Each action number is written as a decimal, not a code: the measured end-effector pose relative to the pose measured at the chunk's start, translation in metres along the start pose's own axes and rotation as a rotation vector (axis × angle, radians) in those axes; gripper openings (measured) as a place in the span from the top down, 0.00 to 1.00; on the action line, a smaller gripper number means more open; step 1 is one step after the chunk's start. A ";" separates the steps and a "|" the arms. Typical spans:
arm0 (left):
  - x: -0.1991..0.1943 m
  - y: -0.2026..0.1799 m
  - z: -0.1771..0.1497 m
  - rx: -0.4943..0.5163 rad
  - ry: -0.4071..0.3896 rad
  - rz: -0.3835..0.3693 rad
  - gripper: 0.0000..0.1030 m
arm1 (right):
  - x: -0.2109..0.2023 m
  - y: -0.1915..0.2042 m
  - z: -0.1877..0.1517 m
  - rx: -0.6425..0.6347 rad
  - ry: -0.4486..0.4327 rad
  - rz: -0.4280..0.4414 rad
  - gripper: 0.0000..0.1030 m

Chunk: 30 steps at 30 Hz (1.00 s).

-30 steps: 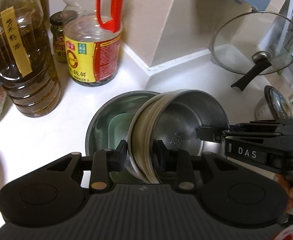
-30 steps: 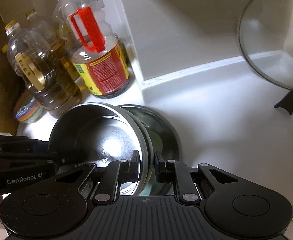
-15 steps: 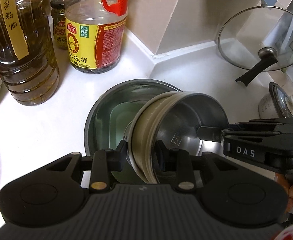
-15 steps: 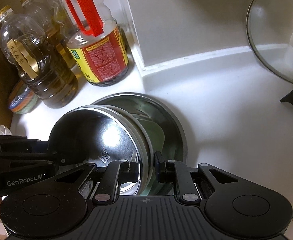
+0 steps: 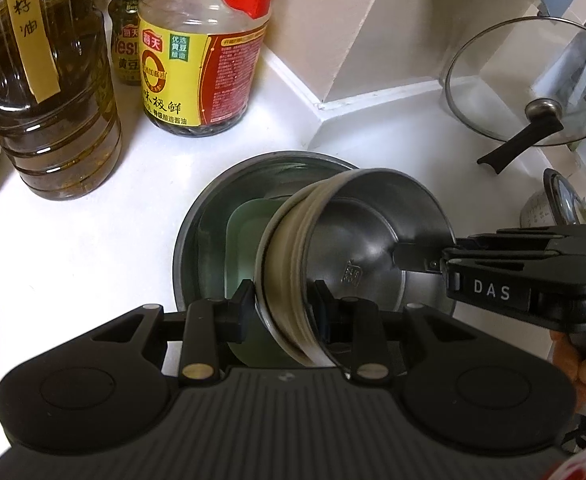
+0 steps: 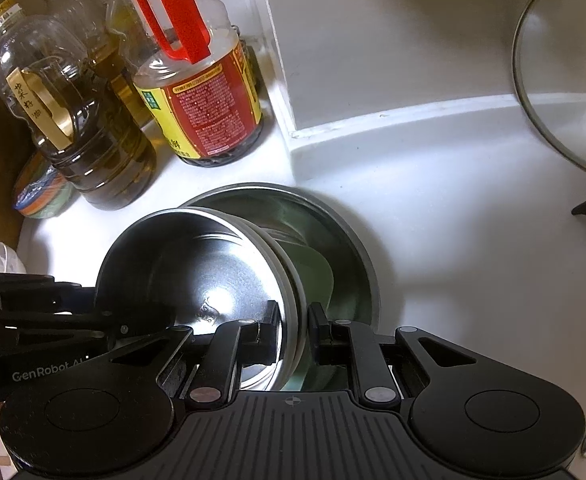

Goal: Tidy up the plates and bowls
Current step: 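Lift the stacked bowls with both grippers and carry them over the basin, then lower the stacked bowls onto the green plate and open both grippers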

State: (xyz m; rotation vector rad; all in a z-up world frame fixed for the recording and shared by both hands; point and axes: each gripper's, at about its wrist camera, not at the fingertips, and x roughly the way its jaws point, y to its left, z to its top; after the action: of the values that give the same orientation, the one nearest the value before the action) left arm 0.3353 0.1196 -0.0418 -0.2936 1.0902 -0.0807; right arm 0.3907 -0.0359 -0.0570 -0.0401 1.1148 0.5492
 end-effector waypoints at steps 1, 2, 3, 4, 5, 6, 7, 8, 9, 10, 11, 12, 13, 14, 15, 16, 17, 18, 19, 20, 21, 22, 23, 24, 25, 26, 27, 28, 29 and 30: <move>0.000 0.001 0.001 -0.005 0.001 -0.004 0.73 | 0.001 0.000 0.000 0.002 0.000 0.002 0.85; 0.001 0.002 0.001 -0.008 0.001 -0.007 0.73 | 0.001 -0.001 0.001 0.003 0.000 0.001 0.85; 0.001 0.003 0.001 -0.011 0.002 -0.008 0.73 | 0.002 -0.001 0.001 0.003 -0.002 0.001 0.85; 0.001 0.003 0.002 -0.011 0.003 -0.008 0.73 | 0.002 -0.001 0.001 0.005 -0.003 0.001 0.85; 0.001 0.003 0.002 -0.010 0.002 -0.008 0.72 | 0.002 -0.001 0.001 0.006 -0.006 0.001 0.85; 0.001 0.003 0.003 -0.009 0.000 -0.007 0.72 | 0.002 -0.002 0.002 0.008 -0.010 0.003 0.85; 0.001 0.003 0.003 -0.008 0.000 -0.007 0.72 | 0.003 -0.002 0.002 0.010 -0.012 0.004 0.85; 0.001 0.003 0.004 -0.007 0.000 -0.008 0.72 | 0.003 -0.003 0.002 0.015 -0.013 0.007 0.85; 0.001 0.003 0.005 -0.004 -0.002 -0.008 0.72 | 0.003 -0.004 0.002 0.020 -0.016 0.010 0.85; 0.001 0.003 0.005 -0.002 -0.003 -0.010 0.71 | 0.002 -0.005 0.001 0.024 -0.018 0.013 0.85; 0.001 0.003 0.005 0.002 -0.005 -0.009 0.71 | 0.003 -0.005 0.001 0.028 -0.019 0.016 0.85; 0.001 0.002 0.006 0.005 -0.008 -0.008 0.71 | 0.003 -0.006 0.001 0.030 -0.023 0.019 0.85; 0.001 0.002 0.006 0.010 -0.007 -0.012 0.70 | 0.003 -0.007 0.001 0.032 -0.027 0.022 0.85; 0.001 0.002 0.007 0.014 -0.011 -0.008 0.70 | 0.003 -0.008 0.001 0.036 -0.033 0.027 0.85; 0.000 0.001 0.007 0.020 -0.017 -0.002 0.70 | 0.003 -0.008 0.000 0.041 -0.040 0.033 0.85; 0.000 0.001 0.007 0.026 -0.020 0.004 0.70 | 0.003 -0.010 0.000 0.048 -0.042 0.040 0.85; -0.001 0.000 0.008 0.031 -0.022 0.008 0.70 | 0.004 -0.011 0.000 0.060 -0.040 0.048 0.85; -0.001 0.000 0.007 0.036 -0.025 0.010 0.70 | 0.005 -0.013 -0.001 0.069 -0.042 0.056 0.85; -0.001 0.000 0.007 0.041 -0.026 0.010 0.70 | 0.005 -0.014 -0.001 0.076 -0.045 0.061 0.85; -0.001 0.000 0.008 0.045 -0.027 0.010 0.70 | 0.005 -0.014 -0.001 0.082 -0.045 0.063 0.85; 0.000 -0.001 0.009 0.049 -0.026 0.010 0.70 | 0.005 -0.014 -0.001 0.085 -0.041 0.063 0.85; 0.000 0.000 0.010 0.053 -0.025 0.008 0.71 | 0.004 -0.014 -0.001 0.091 -0.034 0.058 0.85; 0.001 0.000 0.011 0.056 -0.023 0.007 0.72 | 0.004 -0.013 0.000 0.092 -0.024 0.050 0.85; 0.002 0.000 0.012 0.058 -0.022 0.007 0.72 | 0.004 -0.011 0.000 0.093 -0.019 0.042 0.85; 0.003 0.001 0.012 0.060 -0.019 0.007 0.73 | 0.003 -0.010 -0.001 0.091 -0.013 0.034 0.85; 0.004 0.001 0.014 0.060 -0.017 0.007 0.74 | 0.002 -0.008 -0.001 0.092 -0.003 0.028 0.84; 0.004 0.003 0.015 0.060 -0.014 0.007 0.75 | 0.002 -0.008 -0.001 0.099 0.006 0.028 0.84; 0.005 0.003 0.015 0.062 -0.012 0.006 0.75 | 0.002 -0.008 -0.002 0.110 0.015 0.031 0.83; 0.005 0.004 0.016 0.064 -0.010 0.004 0.75 | 0.002 -0.009 -0.002 0.123 0.020 0.036 0.83; 0.006 0.005 0.017 0.063 -0.007 0.003 0.76 | 0.003 -0.010 -0.002 0.136 0.023 0.039 0.83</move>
State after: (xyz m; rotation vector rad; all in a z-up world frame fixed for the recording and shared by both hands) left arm 0.3527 0.1261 -0.0407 -0.2352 1.0793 -0.1115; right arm 0.3947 -0.0441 -0.0626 0.0941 1.1751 0.5079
